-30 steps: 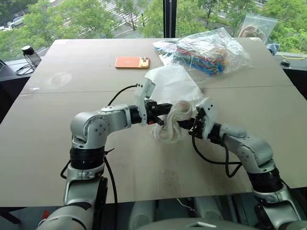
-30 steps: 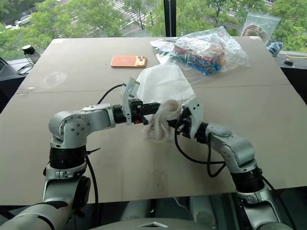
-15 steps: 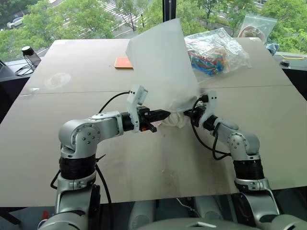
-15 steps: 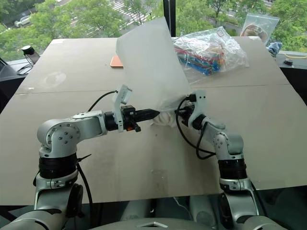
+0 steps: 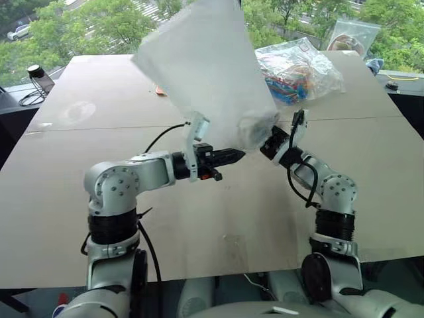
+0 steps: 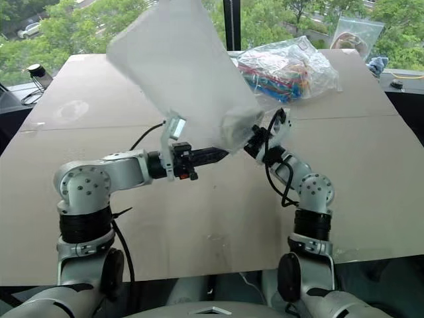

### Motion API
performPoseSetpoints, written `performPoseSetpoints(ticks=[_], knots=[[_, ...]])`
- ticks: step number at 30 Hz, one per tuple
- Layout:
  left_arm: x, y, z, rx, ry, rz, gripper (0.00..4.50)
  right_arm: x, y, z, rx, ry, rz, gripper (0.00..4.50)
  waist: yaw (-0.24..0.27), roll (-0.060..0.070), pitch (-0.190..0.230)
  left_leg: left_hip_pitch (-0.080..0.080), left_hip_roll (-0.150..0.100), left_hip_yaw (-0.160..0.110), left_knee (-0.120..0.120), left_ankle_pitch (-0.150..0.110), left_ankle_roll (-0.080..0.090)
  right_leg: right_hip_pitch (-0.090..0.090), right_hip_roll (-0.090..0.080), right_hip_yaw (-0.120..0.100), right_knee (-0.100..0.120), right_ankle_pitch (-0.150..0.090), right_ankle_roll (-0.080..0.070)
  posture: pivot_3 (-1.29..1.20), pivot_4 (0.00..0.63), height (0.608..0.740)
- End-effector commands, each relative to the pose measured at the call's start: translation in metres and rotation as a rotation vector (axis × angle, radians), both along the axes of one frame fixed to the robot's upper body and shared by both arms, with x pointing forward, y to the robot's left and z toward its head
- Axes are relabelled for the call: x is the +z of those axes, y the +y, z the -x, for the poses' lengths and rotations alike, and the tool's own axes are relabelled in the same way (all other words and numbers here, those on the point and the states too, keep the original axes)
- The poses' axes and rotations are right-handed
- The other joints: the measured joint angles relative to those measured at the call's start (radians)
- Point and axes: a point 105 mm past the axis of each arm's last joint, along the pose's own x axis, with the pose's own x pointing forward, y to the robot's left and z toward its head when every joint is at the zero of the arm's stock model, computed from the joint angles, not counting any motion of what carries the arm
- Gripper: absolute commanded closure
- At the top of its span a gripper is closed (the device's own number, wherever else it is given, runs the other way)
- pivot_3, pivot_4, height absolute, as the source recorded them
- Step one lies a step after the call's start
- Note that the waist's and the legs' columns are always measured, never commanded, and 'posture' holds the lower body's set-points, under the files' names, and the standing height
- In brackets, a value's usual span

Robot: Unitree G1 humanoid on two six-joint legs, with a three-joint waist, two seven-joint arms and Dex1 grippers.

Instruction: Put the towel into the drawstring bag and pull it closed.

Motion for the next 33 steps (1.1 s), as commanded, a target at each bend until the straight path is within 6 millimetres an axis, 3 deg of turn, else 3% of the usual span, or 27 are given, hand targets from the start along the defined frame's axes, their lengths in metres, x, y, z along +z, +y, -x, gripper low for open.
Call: performPoseSetpoints(ticks=[1,6,13,19,23,25,29,33], knots=[[0.006,-0.019,0.011,-0.075,-0.02,0.018,4.5,0.019,0.023,0.007,0.066,-0.018,-0.079,4.48,0.0,0.0,0.0,0.0,0.0,0.0,0.0,0.0,0.0,0.0,0.0,0.0,0.0,0.0,0.0,0.0,0.15,0.74],[0.017,-0.014,0.006,-0.04,-0.008,0.094,4.5,0.017,0.023,0.015,0.105,0.015,-0.112,4.48,-0.001,0.0,0.0,0.0,0.0,0.0,0.0,0.0,0.0,0.0,0.0,0.0,0.0,0.0,0.0,0.0,0.15,0.74],[0.025,0.019,-0.011,0.103,0.027,0.166,4.5,0.005,-0.013,0.022,0.043,0.073,-0.086,4.48,0.0,0.0,0.0,0.0,0.0,0.0,0.0,0.0,0.0,0.0,0.0,0.0,0.0,0.0,0.0,0.0,0.15,0.74],[-0.014,0.038,-0.008,0.15,0.067,0.085,4.5,0.005,-0.026,0.029,0.049,0.113,-0.071,4.48,-0.003,0.001,0.0,0.001,0.0,0.001,-0.001,0.0,0.0,0.0,0.0,0.002,0.0,0.0,0.0,0.0,0.15,0.74],[-0.051,0.042,0.0,0.104,0.106,0.061,4.5,0.013,-0.019,0.021,0.041,0.142,-0.147,4.48,-0.003,0.001,0.0,0.001,0.0,0.002,-0.003,0.0,0.0,-0.001,0.001,0.002,0.0,-0.001,-0.001,0.0,0.15,0.74],[-0.056,0.04,0.003,0.077,0.104,0.07,4.5,0.019,-0.011,0.018,0.053,0.151,-0.188,4.48,-0.002,0.001,0.001,0.001,0.0,0.002,-0.004,0.0,0.0,-0.002,0.001,0.002,0.0,-0.001,-0.001,0.0,0.15,0.74],[-0.036,0.023,0.004,0.021,0.047,0.143,4.5,0.02,0.016,0.022,0.102,0.091,-0.084,4.48,0.003,0.001,0.001,0.0,0.0,0.002,-0.003,0.0,0.0,-0.002,0.0,0.001,-0.002,-0.001,-0.001,0.0,0.15,0.74],[0.003,0.015,0.002,0.005,-0.016,0.263,4.5,-0.011,0.032,0.036,0.15,-0.038,0.268,4.48,0.001,0.001,0.001,-0.002,0.0,0.001,-0.003,0.0,0.0,-0.002,0.0,0.0,-0.003,0.0,-0.001,0.0,0.15,0.74]])
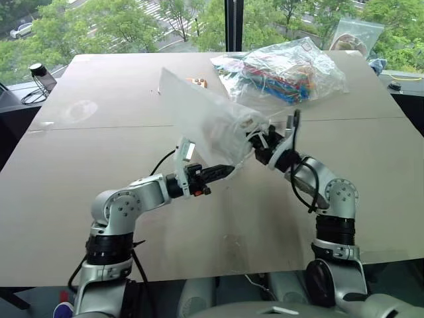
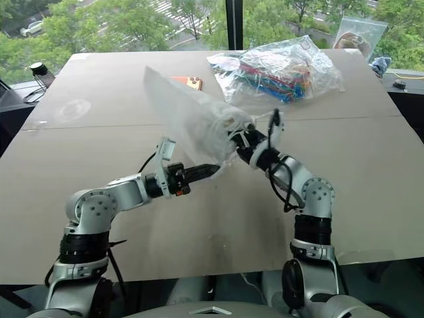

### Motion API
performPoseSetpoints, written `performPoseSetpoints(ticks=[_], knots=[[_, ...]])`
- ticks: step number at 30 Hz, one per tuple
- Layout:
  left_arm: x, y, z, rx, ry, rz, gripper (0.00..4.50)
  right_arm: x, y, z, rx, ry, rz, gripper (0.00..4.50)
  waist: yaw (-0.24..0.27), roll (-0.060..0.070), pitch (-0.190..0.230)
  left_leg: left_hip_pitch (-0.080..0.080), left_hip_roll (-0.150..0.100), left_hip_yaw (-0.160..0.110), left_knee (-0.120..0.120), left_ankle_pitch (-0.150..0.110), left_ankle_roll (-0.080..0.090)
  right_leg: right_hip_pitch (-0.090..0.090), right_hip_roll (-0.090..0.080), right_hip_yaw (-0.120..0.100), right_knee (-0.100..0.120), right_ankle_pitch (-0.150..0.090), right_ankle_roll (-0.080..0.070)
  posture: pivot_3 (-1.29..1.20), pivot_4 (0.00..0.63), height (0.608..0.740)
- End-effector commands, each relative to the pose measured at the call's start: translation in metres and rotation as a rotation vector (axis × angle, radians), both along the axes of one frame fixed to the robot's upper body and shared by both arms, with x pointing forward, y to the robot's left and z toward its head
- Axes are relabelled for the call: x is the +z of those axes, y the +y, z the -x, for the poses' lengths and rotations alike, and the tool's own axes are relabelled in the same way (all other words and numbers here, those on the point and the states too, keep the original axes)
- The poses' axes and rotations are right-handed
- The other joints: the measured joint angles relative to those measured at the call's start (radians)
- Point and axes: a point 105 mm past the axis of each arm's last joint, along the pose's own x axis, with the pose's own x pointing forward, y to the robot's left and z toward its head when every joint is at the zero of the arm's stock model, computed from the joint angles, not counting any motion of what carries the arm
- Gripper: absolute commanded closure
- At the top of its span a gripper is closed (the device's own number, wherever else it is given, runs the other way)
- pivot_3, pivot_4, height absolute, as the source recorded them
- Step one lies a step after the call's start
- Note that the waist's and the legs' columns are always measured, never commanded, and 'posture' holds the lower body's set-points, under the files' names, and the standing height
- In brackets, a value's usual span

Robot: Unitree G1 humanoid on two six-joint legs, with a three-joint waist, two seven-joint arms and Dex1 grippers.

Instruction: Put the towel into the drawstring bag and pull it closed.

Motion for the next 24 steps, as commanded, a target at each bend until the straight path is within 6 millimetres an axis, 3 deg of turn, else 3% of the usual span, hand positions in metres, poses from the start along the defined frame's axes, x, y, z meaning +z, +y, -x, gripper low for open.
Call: performPoseSetpoints(ticks=[1,4,12,13,18,24], knots=[[0.05,-0.004,0.004,-0.027,-0.11,0.112,4.5,-0.015,0.009,0.017,0.077,-0.169,0.228,4.48,0.0,0.0,0.0,0.0,0.0,0.0,0.0,0.0,0.0,0.0,0.0,0.0,0.0,0.0,0.0,0.0,0.15,0.74],[0.065,-0.006,0.008,-0.048,-0.12,0.12,4.5,-0.02,0.005,0.019,0.082,-0.242,0.265,4.48,-0.001,-0.001,0.0,-0.001,0.0,-0.001,0.001,0.0,0.0,0.0,0.0,-0.001,0.0,0.0,0.0,0.0,0.15,0.74],[0.067,-0.005,0.005,-0.02,-0.077,0.064,4.5,-0.013,0.003,0.004,0.003,-0.404,0.329,4.48,-0.002,0.0,0.0,0.002,0.0,0.0,0.0,0.0,0.0,0.0,0.001,0.001,0.002,0.0,0.0,0.0,0.15,0.74],[0.064,-0.001,0.002,-0.001,-0.078,0.03,4.5,-0.01,0.0,0.004,0.0,-0.414,0.33,3.53,-0.001,0.0,0.0,0.002,0.0,0.0,0.0,0.0,0.0,0.0,0.001,0.001,0.002,0.0,0.0,0.0,0.15,0.74],[0.063,0.016,-0.007,0.032,-0.11,-0.1,4.5,-0.001,-0.017,0.026,0.067,-0.521,0.448,1.47,0.003,0.0,0.0,0.001,0.0,0.0,0.0,0.0,0.0,0.0,0.001,0.0,0.001,0.0,0.0,0.0,0.15,0.74],[0.075,0.028,-0.015,-0.01,-0.191,-0.243,4.5,0.003,-0.049,0.077,0.268,-0.567,0.522,1.47,0.005,0.0,0.0,0.0,0.0,-0.001,0.0,0.0,0.0,0.0,0.0,-0.001,0.0,0.0,0.0,0.0,0.15,0.74]])
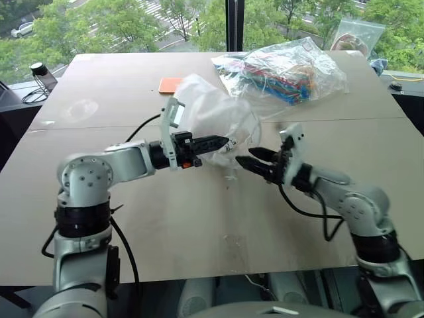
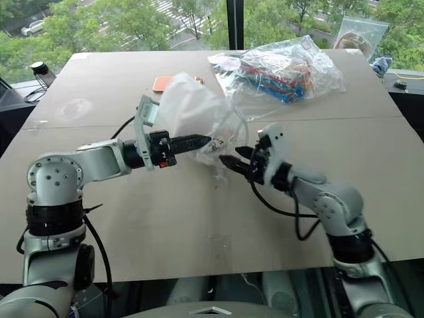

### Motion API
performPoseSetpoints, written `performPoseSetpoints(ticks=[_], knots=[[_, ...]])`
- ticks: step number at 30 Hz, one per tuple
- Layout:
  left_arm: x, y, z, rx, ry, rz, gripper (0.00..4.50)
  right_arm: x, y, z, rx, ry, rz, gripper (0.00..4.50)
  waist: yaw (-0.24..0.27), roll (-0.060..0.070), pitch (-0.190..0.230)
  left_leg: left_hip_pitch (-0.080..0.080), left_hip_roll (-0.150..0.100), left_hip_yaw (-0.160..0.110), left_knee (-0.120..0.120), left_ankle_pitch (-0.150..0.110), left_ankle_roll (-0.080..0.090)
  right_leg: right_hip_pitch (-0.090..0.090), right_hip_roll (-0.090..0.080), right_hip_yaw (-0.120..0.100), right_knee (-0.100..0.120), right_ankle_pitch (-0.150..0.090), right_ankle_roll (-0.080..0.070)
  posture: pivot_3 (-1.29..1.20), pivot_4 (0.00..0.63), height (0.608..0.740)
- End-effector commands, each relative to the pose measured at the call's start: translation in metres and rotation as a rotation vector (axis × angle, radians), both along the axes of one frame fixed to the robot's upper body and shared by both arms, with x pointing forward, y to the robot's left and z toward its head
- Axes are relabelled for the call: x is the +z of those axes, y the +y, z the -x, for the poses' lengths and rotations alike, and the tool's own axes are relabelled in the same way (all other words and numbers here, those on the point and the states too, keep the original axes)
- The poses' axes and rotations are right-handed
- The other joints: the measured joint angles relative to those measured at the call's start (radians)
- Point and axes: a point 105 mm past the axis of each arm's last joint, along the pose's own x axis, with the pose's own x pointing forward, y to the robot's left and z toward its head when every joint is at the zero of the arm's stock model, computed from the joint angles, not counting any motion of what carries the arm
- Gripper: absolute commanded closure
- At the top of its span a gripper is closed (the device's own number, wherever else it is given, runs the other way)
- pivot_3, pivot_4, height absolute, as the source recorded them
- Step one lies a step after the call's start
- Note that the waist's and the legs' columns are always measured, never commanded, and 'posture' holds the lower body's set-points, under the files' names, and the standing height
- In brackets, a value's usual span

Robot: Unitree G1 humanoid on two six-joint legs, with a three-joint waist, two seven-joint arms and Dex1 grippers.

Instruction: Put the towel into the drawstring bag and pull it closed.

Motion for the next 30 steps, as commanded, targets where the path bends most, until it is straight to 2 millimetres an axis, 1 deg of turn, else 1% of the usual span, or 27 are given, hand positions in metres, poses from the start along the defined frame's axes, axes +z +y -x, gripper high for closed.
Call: performPoseSetpoints(ticks=[1,2,5,7,8,11,13,15,16,19,22,26,30], knots=[[0.019,0.0,-0.002,-0.067,-0.091,-0.072,4.5,0.018,-0.013,0.031,0.112,-0.032,0.002,1.47,0.0,0.0,0.0,0.0,0.0,0.0,0.0,0.0,0.0,0.0,0.0,0.0,0.0,0.0,0.0,0.0,0.15,0.74],[0.024,0.001,-0.003,-0.088,-0.11,-0.096,4.5,0.02,-0.018,0.031,0.097,-0.039,0.01,1.47,0.0,-0.001,0.001,0.0,0.0,0.0,0.0,0.0,0.0,0.0,0.0,0.0,0.0,0.0,0.0,0.0,0.15,0.74],[0.034,0.004,-0.003,-0.151,-0.171,-0.187,4.5,0.02,-0.029,0.021,-0.011,-0.063,0.059,1.47,-0.008,-0.001,0.001,0.0,0.0,0.001,0.0,0.0,0.0,0.0,0.0,0.001,0.0,-0.001,0.001,0.0,0.15,0.74],[0.035,0.003,-0.005,-0.177,-0.186,-0.222,4.5,0.016,-0.036,0.008,-0.119,-0.065,0.094,1.47,-0.007,-0.001,0.001,0.002,0.0,0.002,-0.001,0.0,0.0,0.0,0.0,0.002,0.0,-0.003,0.004,0.0,0.15,0.74],[0.033,0.001,-0.006,-0.184,-0.186,-0.236,4.5,0.015,-0.037,0.004,-0.156,-0.061,0.097,1.47,-0.006,-0.001,0.001,0.001,0.0,0.001,-0.001,0.0,0.0,0.0,0.0,0.001,0.0,-0.003,0.004,0.0,0.15,0.74],[0.016,-0.007,-0.01,-0.18,-0.175,-0.266,4.5,0.011,-0.03,-0.002,-0.209,-0.048,0.084,1.47,-0.004,-0.001,0.001,0.001,0.0,0.002,-0.001,0.0,0.0,0.0,0.0,0.002,0.0,-0.003,0.004,0.0,0.15,0.74],[0.01,-0.014,-0.014,-0.157,-0.165,-0.258,4.5,0.008,-0.025,-0.009,-0.266,-0.021,0.066,1.47,-0.003,-0.001,0.001,0.0,0.0,0.001,-0.001,0.0,0.0,0.0,0.0,0.001,-0.001,-0.003,0.004,0.0,0.15,0.74],[0.009,-0.02,-0.015,-0.145,-0.163,-0.244,4.5,0.007,-0.021,-0.011,-0.29,-0.013,0.061,1.47,-0.003,-0.001,0.001,-0.001,0.0,0.001,-0.001,0.0,0.0,-0.001,0.0,0.001,0.0,-0.002,0.003,0.0,0.15,0.74],[0.009,-0.022,-0.016,-0.138,-0.167,-0.243,4.5,0.008,-0.019,-0.011,-0.291,-0.015,0.058,1.47,-0.003,-0.001,0.001,-0.001,0.0,0.001,-0.001,0.0,0.0,-0.001,0.0,0.001,0.0,0.0,0.0,0.0,0.15,0.74],[0.009,-0.027,-0.02,-0.106,-0.165,-0.228,4.5,0.01,-0.011,-0.008,-0.269,-0.005,0.036,1.47,-0.003,-0.001,0.001,-0.001,0.0,0.001,-0.001,0.0,0.0,-0.001,0.0,0.001,0.0,0.0,0.0,0.0,0.15,0.74],[0.01,-0.03,-0.022,-0.098,-0.164,-0.215,4.5,0.004,-0.007,-0.007,-0.248,0.032,0.059,1.47,-0.005,-0.001,0.001,-0.001,0.0,0.001,-0.001,0.0,0.0,-0.001,0.0,0.001,0.0,0.0,0.0,0.0,0.15,0.74],[0.013,-0.03,-0.02,-0.105,-0.167,-0.209,4.5,0.002,-0.004,-0.011,-0.246,0.035,0.078,1.47,-0.005,-0.001,0.001,0.0,0.0,0.001,-0.001,0.0,0.0,-0.001,0.0,0.001,0.0,0.0,0.0,0.0,0.15,0.74],[0.015,-0.03,-0.018,-0.106,-0.168,-0.201,4.5,0.001,0.001,-0.023,-0.272,0.038,0.089,1.47,-0.006,-0.001,0.001,0.0,0.0,0.001,-0.001,0.0,0.0,-0.001,0.0,0.001,0.001,0.0,0.0,0.0,0.15,0.74]])
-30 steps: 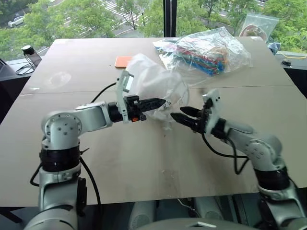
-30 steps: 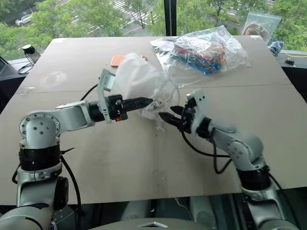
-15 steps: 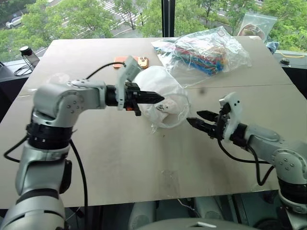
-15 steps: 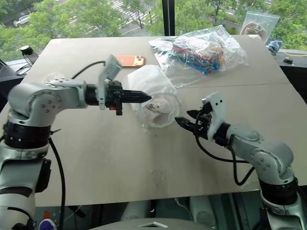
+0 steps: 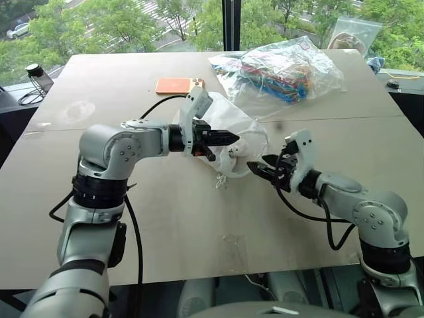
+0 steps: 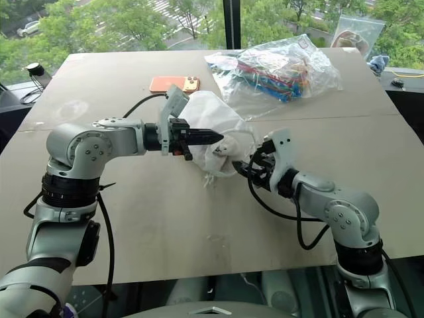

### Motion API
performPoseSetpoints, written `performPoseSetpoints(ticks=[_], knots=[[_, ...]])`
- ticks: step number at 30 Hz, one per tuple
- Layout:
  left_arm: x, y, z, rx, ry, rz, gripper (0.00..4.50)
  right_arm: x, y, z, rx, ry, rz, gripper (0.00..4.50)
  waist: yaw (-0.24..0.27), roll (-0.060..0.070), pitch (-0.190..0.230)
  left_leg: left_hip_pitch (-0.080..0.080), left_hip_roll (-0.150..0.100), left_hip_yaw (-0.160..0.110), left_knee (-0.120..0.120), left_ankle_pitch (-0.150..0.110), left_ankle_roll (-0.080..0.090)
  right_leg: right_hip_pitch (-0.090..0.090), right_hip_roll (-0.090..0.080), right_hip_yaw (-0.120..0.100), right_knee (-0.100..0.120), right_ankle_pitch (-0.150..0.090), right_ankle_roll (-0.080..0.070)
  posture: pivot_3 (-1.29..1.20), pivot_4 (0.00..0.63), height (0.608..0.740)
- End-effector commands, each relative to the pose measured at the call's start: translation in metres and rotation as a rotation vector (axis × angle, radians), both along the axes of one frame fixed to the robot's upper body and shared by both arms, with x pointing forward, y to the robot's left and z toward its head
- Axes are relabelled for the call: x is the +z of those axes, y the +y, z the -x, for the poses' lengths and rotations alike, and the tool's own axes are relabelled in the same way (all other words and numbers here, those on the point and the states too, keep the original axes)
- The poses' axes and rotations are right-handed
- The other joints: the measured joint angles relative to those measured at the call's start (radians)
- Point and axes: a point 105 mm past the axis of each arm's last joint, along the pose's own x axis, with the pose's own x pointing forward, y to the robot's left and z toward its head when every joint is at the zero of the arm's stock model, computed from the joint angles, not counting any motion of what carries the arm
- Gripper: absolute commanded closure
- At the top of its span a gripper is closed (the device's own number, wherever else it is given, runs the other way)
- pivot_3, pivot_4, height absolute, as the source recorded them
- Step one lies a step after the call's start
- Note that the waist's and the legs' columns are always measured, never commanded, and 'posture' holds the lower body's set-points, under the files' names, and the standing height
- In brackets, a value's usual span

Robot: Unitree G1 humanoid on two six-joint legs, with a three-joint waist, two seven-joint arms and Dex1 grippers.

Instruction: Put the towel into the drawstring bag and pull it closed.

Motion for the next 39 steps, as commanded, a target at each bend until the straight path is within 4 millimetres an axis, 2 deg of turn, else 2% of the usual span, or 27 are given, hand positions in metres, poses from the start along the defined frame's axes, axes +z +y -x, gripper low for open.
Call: performPoseSetpoints(ticks=[1,8,18,25,30,33,35,38,39], knots=[[0.015,-0.002,0.004,-0.013,-0.057,0.019,4.5,0.005,0.004,-0.009,-0.025,-0.035,0.018,1.47,0.001,0.0,0.0,0.0,0.0,0.0,0.0,0.0,0.0,0.0,0.0,0.0,0.0,0.0,0.0,0.0,0.15,0.74],[0.015,-0.001,0.008,-0.014,-0.056,0.023,4.5,0.0,0.002,-0.03,-0.135,-0.029,0.053,1.47,0.001,0.0,0.0,0.0,0.0,0.0,0.0,0.0,0.0,0.0,0.0,0.0,0.0,0.0,0.0,0.0,0.15,0.74],[0.014,0.004,0.006,0.013,-0.054,0.031,4.5,0.007,0.002,-0.013,-0.074,-0.038,0.054,1.47,0.001,0.0,0.0,0.0,0.0,0.0,0.0,0.0,0.0,0.0,0.0,0.0,0.001,0.0,0.0,0.0,0.15,0.74],[0.017,0.001,0.008,-0.003,-0.055,0.042,4.5,-0.004,0.003,-0.031,-0.138,-0.031,0.07,1.47,0.0,0.0,0.0,0.0,0.0,0.0,0.0,0.0,0.0,0.0,0.0,0.0,0.001,0.0,0.0,0.0,0.15,0.74],[0.018,0.001,0.011,-0.011,-0.055,0.043,4.5,-0.006,0.006,-0.042,-0.167,-0.06,0.062,1.47,0.0,0.0,0.0,0.0,0.0,0.0,0.0,0.0,0.0,0.0,0.0,0.0,0.001,0.0,0.0,0.0,0.15,0.74],[0.018,0.002,0.012,-0.011,-0.052,0.045,4.5,-0.006,0.007,-0.046,-0.177,-0.086,0.052,2.21,0.0,0.0,0.0,0.0,0.0,0.0,0.0,0.0,0.0,0.0,0.0,0.0,0.001,0.0,0.0,0.0,0.15,0.74],[0.017,0.003,0.012,-0.008,-0.05,0.045,4.5,-0.006,0.008,-0.047,-0.178,-0.096,0.051,3.2,0.0,0.0,0.0,0.0,0.0,0.0,0.0,0.0,0.0,0.0,0.0,0.0,0.001,0.0,0.0,0.0,0.15,0.74],[0.016,0.004,0.012,-0.002,-0.048,0.046,4.5,-0.006,0.007,-0.05,-0.198,-0.111,0.05,4.36,0.0,0.0,0.0,0.0,0.0,0.0,0.0,0.0,0.0,0.0,0.0,0.0,0.001,0.0,0.0,0.0,0.15,0.74],[0.015,0.005,0.011,0.002,-0.047,0.045,4.5,-0.005,0.006,-0.05,-0.205,-0.115,0.047,4.46,0.0,0.0,0.0,0.0,0.0,0.0,0.0,0.0,0.0,0.0,0.0,0.0,0.001,0.0,0.0,0.0,0.15,0.74]])
